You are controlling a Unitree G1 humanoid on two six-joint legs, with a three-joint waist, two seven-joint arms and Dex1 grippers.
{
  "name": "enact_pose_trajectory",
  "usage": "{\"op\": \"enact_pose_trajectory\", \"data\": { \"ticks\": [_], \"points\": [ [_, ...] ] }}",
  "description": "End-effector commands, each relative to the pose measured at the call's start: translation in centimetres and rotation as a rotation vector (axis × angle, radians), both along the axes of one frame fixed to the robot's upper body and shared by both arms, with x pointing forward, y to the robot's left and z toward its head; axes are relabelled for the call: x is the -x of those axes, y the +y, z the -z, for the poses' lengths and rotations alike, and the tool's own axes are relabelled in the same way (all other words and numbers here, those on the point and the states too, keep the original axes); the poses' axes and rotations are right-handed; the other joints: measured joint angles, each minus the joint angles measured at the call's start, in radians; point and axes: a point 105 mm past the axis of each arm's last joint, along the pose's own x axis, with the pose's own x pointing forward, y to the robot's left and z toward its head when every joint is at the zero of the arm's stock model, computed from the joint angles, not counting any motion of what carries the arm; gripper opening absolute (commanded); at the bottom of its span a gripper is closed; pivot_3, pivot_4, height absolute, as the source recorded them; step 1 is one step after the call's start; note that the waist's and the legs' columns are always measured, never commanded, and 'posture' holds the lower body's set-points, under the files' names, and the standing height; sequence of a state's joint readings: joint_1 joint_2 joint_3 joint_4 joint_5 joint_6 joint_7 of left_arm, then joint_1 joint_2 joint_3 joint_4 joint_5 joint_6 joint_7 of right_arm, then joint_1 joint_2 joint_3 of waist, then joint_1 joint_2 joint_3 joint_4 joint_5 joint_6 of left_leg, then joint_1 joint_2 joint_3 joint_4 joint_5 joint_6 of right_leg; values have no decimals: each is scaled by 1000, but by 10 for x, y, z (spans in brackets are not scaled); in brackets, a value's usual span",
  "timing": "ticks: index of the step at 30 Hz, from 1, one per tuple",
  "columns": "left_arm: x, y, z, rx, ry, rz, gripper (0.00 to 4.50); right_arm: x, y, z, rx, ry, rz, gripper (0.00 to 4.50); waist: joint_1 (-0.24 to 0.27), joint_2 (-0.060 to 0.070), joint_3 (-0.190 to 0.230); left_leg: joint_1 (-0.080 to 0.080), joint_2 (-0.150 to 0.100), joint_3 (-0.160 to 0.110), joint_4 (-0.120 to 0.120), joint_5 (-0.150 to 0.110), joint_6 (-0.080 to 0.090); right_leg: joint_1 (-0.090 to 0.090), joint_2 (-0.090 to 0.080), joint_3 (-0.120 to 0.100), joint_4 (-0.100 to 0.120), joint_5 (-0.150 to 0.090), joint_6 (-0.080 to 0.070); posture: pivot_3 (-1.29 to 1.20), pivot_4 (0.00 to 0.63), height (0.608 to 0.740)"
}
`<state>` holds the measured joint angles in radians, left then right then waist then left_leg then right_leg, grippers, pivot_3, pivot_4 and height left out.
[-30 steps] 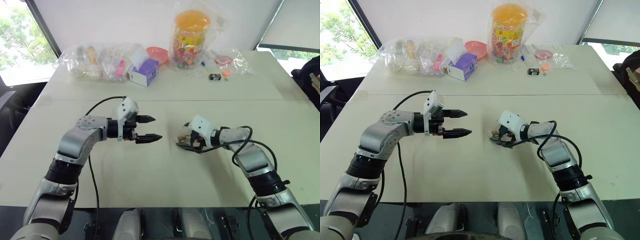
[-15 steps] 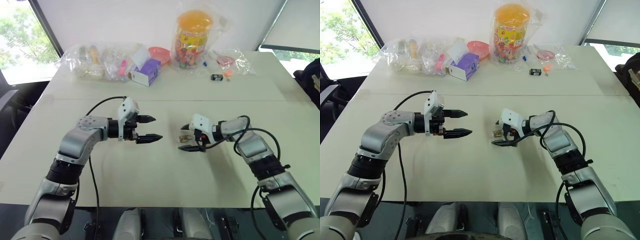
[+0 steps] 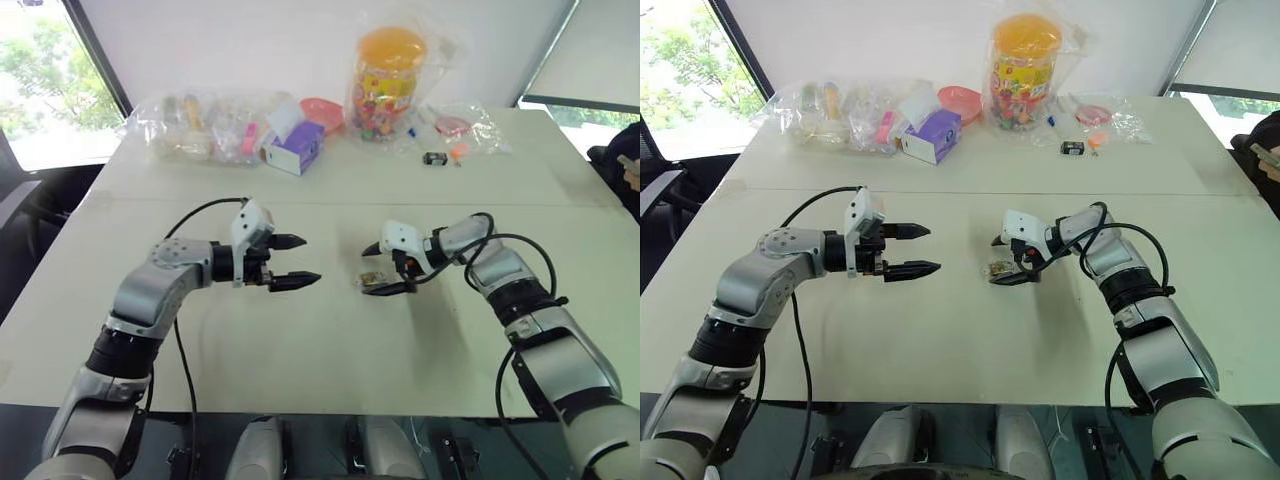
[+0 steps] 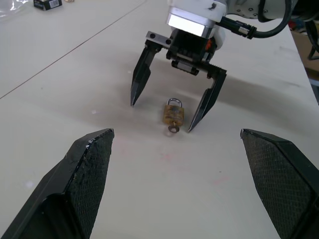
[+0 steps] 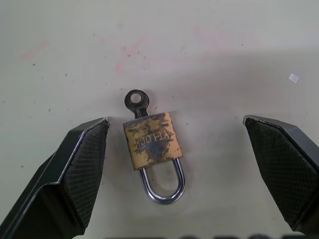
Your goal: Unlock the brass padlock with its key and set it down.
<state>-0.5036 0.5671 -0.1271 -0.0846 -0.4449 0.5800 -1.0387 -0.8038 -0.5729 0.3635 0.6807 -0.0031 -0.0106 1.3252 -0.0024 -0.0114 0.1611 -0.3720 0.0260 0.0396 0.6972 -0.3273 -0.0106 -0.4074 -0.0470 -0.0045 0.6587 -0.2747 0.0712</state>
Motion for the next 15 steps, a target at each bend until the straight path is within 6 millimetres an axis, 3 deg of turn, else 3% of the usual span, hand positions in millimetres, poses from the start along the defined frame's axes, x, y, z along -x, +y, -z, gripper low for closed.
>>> {"op": "enact_pose_trajectory", "data": {
  "ticks": [1,3,10,15],
  "points": [
    [1,1,-14,21,-55,2,4265,16,-29,40,151,113,40,4215,3,0,0,0,0,0,0,0,0,0,0,0,0,0,0,0,150,740],
    [0,0,-14,20,-56,4,4265,16,-27,40,144,117,43,3663,5,0,0,0,0,0,0,0,0,0,0,0,0,0,0,0,150,740],
    [-2,-3,-16,17,-58,19,4265,21,-21,41,128,124,43,682,-2,-2,-2,6,0,0,0,0,0,6,-1,0,-1,0,0,0,150,740],
    [-1,-5,-17,16,-53,32,4265,21,-29,36,172,18,45,692,-5,-2,-2,6,0,0,-1,0,0,6,-2,0,-1,0,0,0,150,740]
  ]
}}
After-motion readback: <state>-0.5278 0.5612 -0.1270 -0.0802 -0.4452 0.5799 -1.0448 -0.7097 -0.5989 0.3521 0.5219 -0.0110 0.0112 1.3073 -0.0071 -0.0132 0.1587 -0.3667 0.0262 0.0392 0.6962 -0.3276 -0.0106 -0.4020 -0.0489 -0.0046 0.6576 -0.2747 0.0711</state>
